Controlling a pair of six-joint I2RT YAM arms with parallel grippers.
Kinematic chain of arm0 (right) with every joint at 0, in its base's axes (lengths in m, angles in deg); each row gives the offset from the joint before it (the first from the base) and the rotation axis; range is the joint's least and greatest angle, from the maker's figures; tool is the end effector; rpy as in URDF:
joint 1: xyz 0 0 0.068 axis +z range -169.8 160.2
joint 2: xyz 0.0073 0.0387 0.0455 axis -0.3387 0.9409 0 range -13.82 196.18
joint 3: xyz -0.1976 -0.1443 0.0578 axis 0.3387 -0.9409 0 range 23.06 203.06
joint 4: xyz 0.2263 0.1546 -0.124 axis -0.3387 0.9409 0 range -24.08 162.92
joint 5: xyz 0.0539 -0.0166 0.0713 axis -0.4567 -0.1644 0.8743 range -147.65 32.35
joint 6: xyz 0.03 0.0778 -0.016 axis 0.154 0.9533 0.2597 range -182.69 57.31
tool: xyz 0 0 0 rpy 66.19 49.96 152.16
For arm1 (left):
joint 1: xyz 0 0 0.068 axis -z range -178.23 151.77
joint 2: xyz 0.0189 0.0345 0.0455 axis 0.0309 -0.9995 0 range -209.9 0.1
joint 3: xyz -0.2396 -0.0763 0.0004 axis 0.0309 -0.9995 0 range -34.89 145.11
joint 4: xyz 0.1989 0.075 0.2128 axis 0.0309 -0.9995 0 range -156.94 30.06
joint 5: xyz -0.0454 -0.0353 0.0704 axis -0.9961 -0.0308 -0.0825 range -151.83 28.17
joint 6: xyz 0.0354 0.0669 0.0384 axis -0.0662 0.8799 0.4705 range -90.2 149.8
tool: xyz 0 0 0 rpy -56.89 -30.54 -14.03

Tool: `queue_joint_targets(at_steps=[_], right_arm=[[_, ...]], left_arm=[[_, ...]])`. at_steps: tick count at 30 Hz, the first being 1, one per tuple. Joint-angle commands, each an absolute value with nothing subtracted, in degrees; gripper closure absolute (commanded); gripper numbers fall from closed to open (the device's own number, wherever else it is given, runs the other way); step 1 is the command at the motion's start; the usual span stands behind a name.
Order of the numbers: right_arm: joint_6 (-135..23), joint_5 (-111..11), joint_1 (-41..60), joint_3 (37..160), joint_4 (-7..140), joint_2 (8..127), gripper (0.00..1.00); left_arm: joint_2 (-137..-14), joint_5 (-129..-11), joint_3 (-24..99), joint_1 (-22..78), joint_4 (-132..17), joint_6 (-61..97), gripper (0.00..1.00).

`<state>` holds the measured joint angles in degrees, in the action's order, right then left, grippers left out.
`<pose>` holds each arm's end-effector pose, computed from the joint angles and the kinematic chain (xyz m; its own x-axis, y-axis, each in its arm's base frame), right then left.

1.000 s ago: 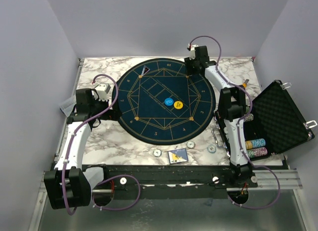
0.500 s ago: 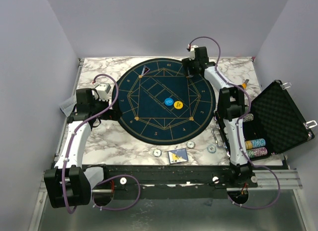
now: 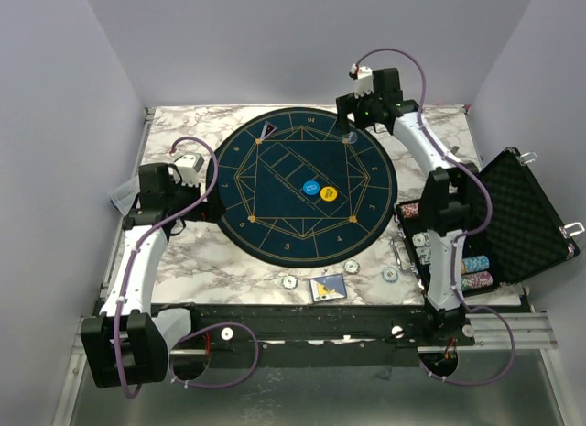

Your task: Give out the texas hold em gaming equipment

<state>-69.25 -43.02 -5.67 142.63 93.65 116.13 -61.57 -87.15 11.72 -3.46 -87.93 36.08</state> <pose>0.5608 0.1606 0.2160 -0.5455 -0.2515 -0.7995 -0.4946 0.8667 0.0649 0.3025 -0.0043 0.2133 -0.6506 0.0398 -0.7584 0.3019 0.9299 -0.2102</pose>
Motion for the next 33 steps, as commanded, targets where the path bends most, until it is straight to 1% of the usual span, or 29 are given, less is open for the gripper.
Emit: queue_joint_targets(at_steps=[1, 4, 8, 12, 13, 15, 19, 26, 29, 33], right_arm=[[-72.4, -33.6, -3.6, 135.6, 96.5, 105.4, 0.07], [-74.7, -34.7, -1.1, 132.1, 98.5, 102.6, 0.06], [-77.4, -41.6, 4.7, 125.5, 98.4, 100.1, 0.03], [-78.5, -44.5, 9.5, 122.4, 100.3, 101.2, 0.03], [-78.0, -44.6, 10.0, 122.0, 100.3, 101.7, 0.03], [-76.7, -43.9, 10.6, 120.7, 99.2, 102.3, 0.0], [-74.0, -45.0, 11.0, 119.4, 96.8, 103.4, 0.0], [-73.1, -46.3, 11.2, 120.4, 96.9, 106.9, 0.13], [-73.0, -47.0, 11.3, 120.8, 96.3, 108.2, 0.16], [-72.7, -47.0, 11.2, 121.9, 96.5, 110.1, 0.17]], left_arm=[[-59.7, -90.6, 12.4, -3.5, -87.8, 36.9, 0.02], [-59.3, -91.3, 12.4, -3.5, -88.1, 37.0, 0.02], [-58.9, -91.8, 12.3, -3.5, -88.2, 37.1, 0.01], [-58.4, -92.2, 12.4, -3.5, -88.5, 37.2, 0.02], [-58.2, -92.4, 12.3, -3.5, -88.5, 37.2, 0.02], [-58.0, -92.5, 12.3, -3.5, -88.7, 37.3, 0.02], [-57.5, -92.5, 12.2, -3.6, -88.9, 37.3, 0.01], [-57.3, -92.1, 12.3, -3.7, -88.9, 37.2, 0.02], [-57.1, -92.1, 12.2, -3.9, -88.9, 37.2, 0.02], [-57.0, -92.4, 12.1, -4.1, -88.9, 37.3, 0.02]])
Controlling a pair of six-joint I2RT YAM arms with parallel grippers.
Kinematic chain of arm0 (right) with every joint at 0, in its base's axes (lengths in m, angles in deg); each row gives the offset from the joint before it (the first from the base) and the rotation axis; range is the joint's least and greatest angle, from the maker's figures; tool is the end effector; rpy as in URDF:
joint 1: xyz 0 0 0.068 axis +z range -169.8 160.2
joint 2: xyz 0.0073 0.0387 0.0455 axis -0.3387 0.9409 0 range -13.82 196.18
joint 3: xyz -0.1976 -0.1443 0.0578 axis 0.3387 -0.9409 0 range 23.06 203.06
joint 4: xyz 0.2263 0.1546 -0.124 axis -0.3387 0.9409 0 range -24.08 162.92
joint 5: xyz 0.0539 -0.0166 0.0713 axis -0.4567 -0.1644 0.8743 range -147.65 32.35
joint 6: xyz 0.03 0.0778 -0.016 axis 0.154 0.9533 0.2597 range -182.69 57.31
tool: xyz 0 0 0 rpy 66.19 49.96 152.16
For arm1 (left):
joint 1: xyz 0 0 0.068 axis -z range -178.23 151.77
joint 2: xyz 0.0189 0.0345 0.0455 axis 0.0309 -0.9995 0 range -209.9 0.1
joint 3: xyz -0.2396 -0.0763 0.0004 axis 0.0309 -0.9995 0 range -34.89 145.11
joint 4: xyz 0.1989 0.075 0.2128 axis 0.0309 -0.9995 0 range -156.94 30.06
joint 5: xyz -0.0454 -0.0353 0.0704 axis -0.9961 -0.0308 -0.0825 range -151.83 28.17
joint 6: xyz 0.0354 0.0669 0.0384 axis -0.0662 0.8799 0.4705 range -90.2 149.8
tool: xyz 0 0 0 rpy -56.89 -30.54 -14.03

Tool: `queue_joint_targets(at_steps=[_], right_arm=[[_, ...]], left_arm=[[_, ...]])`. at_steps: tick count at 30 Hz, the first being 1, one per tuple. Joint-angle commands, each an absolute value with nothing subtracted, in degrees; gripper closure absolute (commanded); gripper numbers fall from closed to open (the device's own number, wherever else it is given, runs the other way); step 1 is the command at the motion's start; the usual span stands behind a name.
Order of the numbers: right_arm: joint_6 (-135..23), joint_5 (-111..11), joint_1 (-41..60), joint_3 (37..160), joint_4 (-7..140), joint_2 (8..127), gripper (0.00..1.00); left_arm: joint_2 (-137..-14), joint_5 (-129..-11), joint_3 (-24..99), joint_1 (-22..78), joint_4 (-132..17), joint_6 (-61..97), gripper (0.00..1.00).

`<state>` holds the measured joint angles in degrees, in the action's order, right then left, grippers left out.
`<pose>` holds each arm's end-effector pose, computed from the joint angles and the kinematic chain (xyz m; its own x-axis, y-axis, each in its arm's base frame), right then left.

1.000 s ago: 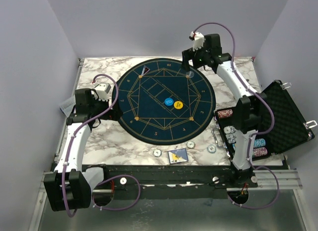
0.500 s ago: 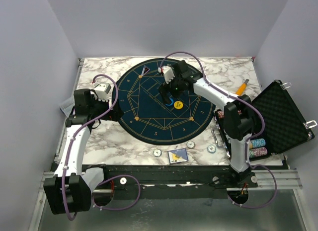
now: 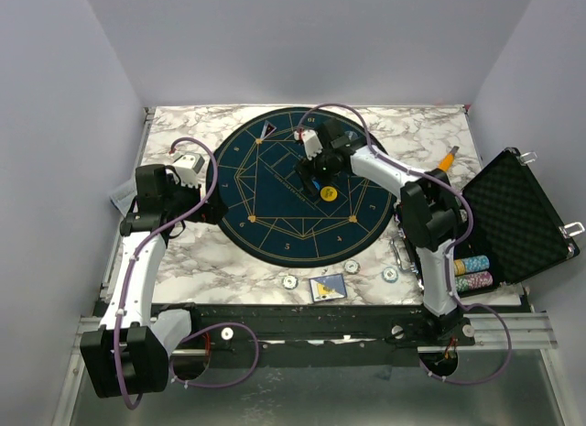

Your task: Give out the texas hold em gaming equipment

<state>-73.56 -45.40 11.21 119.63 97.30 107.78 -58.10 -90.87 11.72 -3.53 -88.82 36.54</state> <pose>0.4316 0.2779 0.1301 -0.5872 -0.5681 -0.5766 -0.7280 0.6821 0.0692 0.2933 -0.0091 0.2299 -0.6080 0.0467 -0.7926 0.3609 0.9054 -0.2235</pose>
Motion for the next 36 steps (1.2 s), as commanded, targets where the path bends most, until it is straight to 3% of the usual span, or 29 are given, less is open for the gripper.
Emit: queue_joint_targets(at_steps=[1, 28, 36], right_arm=[[-72.6, -46.9, 11.3, 122.0, 96.5, 110.5, 0.17], [-73.2, -48.6, 13.6, 123.6, 96.0, 116.1, 0.25], [-72.4, -48.8, 13.6, 124.7, 97.6, 115.0, 0.44]], left_arm=[[-57.0, -92.5, 12.1, -4.1, -88.9, 37.4, 0.01], [-59.0, -92.5, 12.1, -4.2, -88.9, 37.6, 0.02], [-59.1, -92.4, 12.1, -4.2, -88.9, 37.7, 0.02]])
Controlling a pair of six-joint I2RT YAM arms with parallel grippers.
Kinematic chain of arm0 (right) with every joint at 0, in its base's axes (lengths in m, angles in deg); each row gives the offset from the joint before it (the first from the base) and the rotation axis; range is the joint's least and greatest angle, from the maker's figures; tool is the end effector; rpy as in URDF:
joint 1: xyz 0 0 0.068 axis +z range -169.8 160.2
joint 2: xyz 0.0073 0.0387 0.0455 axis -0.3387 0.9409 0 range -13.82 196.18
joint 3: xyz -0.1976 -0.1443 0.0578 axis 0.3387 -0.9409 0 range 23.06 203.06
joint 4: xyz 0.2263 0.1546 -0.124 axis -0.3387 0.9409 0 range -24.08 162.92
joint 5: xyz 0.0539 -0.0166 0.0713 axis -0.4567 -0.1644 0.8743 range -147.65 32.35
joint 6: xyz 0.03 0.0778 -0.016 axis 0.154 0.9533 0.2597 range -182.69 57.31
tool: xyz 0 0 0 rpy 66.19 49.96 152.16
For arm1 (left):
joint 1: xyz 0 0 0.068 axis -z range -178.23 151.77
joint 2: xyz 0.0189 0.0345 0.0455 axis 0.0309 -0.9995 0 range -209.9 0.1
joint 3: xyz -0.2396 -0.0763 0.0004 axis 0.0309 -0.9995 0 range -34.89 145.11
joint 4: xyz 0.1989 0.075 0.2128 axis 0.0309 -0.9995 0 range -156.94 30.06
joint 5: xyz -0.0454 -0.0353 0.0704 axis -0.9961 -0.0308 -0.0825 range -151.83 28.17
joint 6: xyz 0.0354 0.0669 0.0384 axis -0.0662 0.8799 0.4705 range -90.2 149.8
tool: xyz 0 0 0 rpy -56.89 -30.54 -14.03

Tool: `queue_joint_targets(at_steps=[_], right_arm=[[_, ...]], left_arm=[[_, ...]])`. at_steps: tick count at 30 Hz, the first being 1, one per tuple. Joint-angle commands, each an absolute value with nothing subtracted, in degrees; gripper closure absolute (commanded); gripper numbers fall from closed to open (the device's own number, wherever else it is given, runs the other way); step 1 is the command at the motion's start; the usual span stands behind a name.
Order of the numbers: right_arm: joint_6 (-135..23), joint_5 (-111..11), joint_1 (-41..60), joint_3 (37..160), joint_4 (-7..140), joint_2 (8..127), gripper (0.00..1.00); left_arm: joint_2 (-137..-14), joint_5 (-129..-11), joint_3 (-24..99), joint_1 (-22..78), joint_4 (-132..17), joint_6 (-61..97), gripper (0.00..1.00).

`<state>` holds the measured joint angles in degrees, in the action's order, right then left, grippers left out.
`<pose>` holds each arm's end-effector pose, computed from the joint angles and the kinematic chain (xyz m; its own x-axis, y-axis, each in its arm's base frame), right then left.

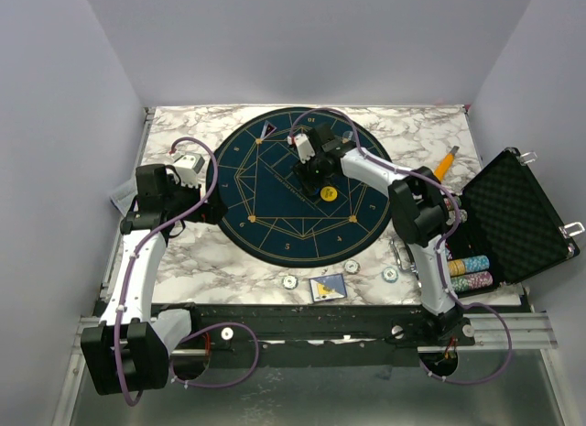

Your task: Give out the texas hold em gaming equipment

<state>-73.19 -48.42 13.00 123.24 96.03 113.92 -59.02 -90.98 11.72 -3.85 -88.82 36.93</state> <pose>0.4380 0.2965 0.1005 -0.5877 -0.5929 -0.5505 -0.7262 0.6866 0.0358 0.2952 -0.0074 0.2256 -0.6183 0.0482 -0.7845 0.3578 0.9060 -0.2263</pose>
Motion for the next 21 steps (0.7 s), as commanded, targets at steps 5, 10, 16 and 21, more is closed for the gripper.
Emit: queue_joint_targets(at_steps=[5, 10, 16, 21], right_arm=[[-72.9, -48.3, 13.7, 124.8, 98.8, 111.6, 0.54], [-73.7, -43.8, 14.0, 122.9, 99.4, 106.7, 0.58], [-75.2, -43.5, 17.7, 118.8, 99.6, 101.6, 0.61], [-75.7, -45.3, 22.2, 114.3, 98.6, 98.4, 0.62]], left_arm=[[-59.1, -92.5, 12.1, -4.3, -88.9, 37.7, 0.02], [-59.6, -92.5, 12.2, -4.3, -88.9, 37.6, 0.02], [-59.3, -91.9, 12.8, -4.4, -89.3, 37.4, 0.02], [-58.7, -92.0, 13.5, -6.0, -89.9, 37.2, 0.02]])
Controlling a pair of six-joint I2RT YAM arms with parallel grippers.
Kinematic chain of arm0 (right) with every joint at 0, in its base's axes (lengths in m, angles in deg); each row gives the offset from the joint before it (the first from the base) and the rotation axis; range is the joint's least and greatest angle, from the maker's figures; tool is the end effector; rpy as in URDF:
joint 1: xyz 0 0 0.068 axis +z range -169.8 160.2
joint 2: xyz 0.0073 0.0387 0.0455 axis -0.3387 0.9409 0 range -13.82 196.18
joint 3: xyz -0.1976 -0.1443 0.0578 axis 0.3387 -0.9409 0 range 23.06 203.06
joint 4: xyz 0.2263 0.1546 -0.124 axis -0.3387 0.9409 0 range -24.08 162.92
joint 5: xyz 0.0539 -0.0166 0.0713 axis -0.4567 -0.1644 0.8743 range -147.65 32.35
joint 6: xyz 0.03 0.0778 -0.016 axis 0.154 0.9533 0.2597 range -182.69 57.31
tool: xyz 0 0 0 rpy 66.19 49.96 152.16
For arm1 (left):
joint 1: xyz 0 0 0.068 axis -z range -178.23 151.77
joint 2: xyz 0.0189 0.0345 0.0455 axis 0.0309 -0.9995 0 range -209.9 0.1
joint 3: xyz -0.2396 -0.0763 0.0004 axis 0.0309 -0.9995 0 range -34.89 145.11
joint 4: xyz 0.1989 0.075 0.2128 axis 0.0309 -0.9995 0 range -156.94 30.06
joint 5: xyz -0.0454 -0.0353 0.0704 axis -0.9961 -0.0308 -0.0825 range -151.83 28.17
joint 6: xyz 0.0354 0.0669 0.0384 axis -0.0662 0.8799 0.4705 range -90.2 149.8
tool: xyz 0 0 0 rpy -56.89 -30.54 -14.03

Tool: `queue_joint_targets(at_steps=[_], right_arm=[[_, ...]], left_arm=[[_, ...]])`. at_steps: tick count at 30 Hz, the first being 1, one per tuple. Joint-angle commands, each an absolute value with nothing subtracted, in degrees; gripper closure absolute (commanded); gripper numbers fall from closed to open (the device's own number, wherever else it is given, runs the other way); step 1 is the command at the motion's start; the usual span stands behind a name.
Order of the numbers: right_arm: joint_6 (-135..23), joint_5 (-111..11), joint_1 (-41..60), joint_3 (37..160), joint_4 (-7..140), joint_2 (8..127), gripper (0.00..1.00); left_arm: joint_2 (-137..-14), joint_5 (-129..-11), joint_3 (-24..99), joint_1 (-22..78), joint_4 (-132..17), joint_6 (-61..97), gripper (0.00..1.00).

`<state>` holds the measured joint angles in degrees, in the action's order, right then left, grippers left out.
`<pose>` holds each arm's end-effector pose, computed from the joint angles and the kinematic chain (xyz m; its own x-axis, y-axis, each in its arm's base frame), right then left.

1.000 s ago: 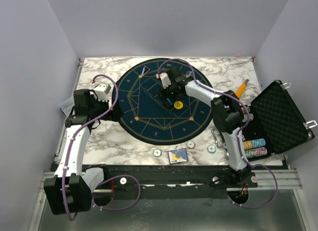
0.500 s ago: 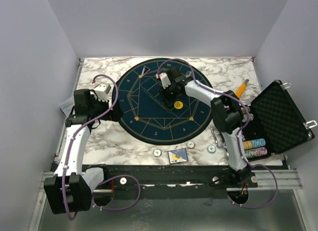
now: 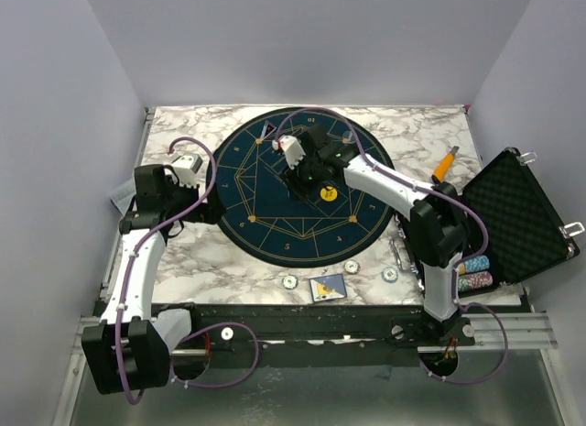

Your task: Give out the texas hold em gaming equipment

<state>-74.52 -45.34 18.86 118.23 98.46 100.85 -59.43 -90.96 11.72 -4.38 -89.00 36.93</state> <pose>0.3817 0.3257 0.1782 -0.4564 -0.6218 -0.6365 -0.8239 0.5654 0.0384 0.2957 -0.0046 0.2233 -0.6267 0.0416 -0.7781 0.3468 0.9091 -0.2307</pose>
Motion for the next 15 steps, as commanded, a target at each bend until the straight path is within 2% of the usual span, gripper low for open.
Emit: queue_joint_targets(at_steps=[1, 15], right_arm=[[-75.8, -45.6, 23.1, 113.5, 98.2, 97.9, 0.62], [-75.8, -46.7, 28.1, 105.0, 96.1, 95.1, 0.62]], left_arm=[[-58.6, -92.5, 13.7, -6.7, -90.0, 37.0, 0.01], [-59.3, -99.6, 14.3, -13.1, -91.5, 36.7, 0.02]])
